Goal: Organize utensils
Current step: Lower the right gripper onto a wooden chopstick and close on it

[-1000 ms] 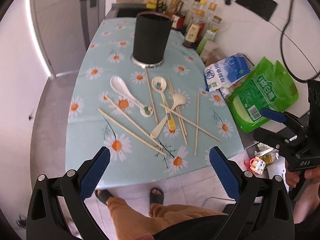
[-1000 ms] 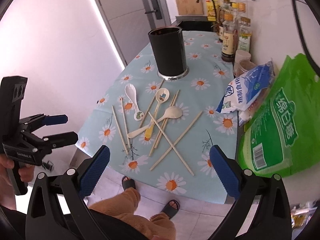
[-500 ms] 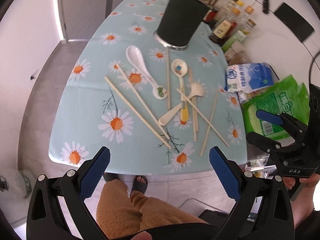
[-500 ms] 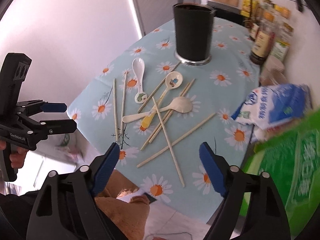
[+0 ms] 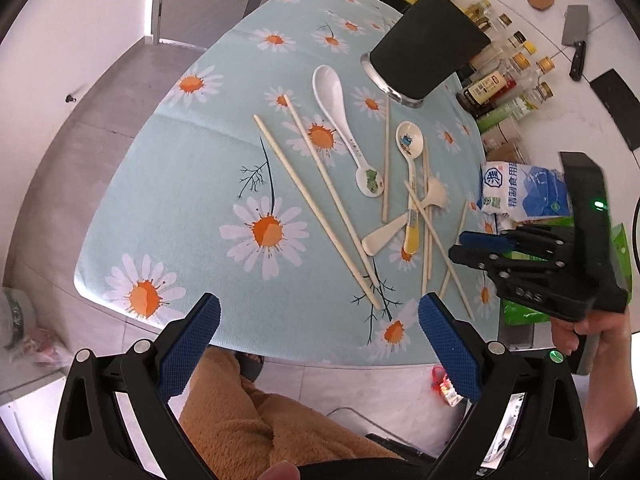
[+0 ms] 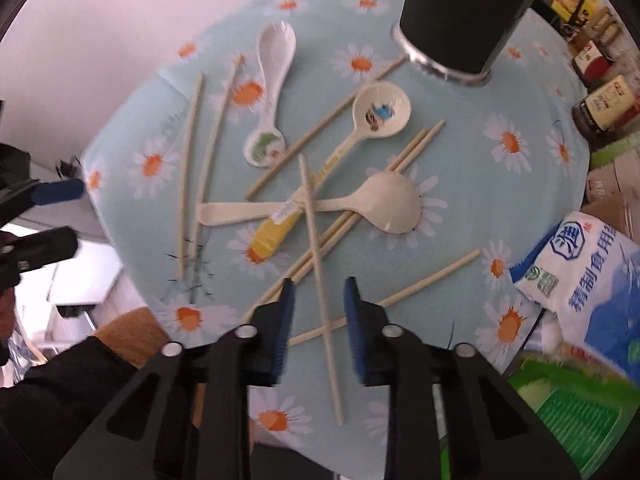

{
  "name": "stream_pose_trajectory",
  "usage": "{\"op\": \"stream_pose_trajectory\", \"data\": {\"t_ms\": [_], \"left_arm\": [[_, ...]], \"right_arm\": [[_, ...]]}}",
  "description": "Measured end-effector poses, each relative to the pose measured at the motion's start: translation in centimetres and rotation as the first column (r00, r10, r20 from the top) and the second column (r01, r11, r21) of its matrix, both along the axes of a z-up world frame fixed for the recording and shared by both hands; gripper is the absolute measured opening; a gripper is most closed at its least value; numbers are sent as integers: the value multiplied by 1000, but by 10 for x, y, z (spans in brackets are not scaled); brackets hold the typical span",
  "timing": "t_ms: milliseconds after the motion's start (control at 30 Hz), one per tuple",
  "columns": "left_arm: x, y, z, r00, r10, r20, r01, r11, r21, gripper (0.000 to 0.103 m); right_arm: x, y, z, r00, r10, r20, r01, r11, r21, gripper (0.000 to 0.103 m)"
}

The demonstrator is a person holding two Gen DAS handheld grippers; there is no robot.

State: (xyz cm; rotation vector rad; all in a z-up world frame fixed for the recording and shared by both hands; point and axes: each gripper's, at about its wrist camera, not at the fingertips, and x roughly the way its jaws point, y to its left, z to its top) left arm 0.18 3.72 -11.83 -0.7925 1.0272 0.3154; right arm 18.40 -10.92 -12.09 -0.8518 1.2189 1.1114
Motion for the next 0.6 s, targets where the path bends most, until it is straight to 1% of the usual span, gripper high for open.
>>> {"op": "stream_pose_trajectory", "data": {"t_ms": [33, 100, 200, 233, 300, 400, 500, 533, 600], "left_arm": [[0, 1, -2, 1000, 1, 4, -1, 1000, -6, 96], [0, 3, -5, 1000, 1, 11, -1, 1000, -18, 96], [0, 6, -9, 1000, 3, 15, -3, 1000, -26, 96], [0, 7, -10, 1000, 3, 15, -3, 1000, -27, 96], [1, 10, -12, 1000, 5, 16, -5, 1000, -27, 96], [5, 13, -14, 1000, 2, 10, -1, 1000, -26, 95], [11, 16, -16, 1000, -7, 7, 7, 999, -33, 94], [13, 16, -17, 1000, -6, -3, 6, 1000, -31, 92], [19, 19, -20, 1000, -6, -27, 4, 999, -47, 78]], "right_arm": [[1, 4, -6, 1000, 13, -8, -13, 1000, -29, 16], [2, 9, -16, 999, 26, -23, -28, 996, -83, 15], [3, 15, -27, 999, 40, -25, -43, 991, -127, 15], [3, 17, -29, 999, 40, -30, -44, 989, -139, 11], [2, 19, -31, 998, 48, -27, -52, 987, -149, 6], [1, 21, -32, 999, 48, -23, -51, 986, -158, 6], [-1, 21, -27, 999, 45, -28, -48, 989, -141, 6], [-1, 21, -23, 999, 40, -29, -43, 991, -128, 6], [-2, 14, -7, 999, 21, -34, -25, 995, -100, 6]]}}
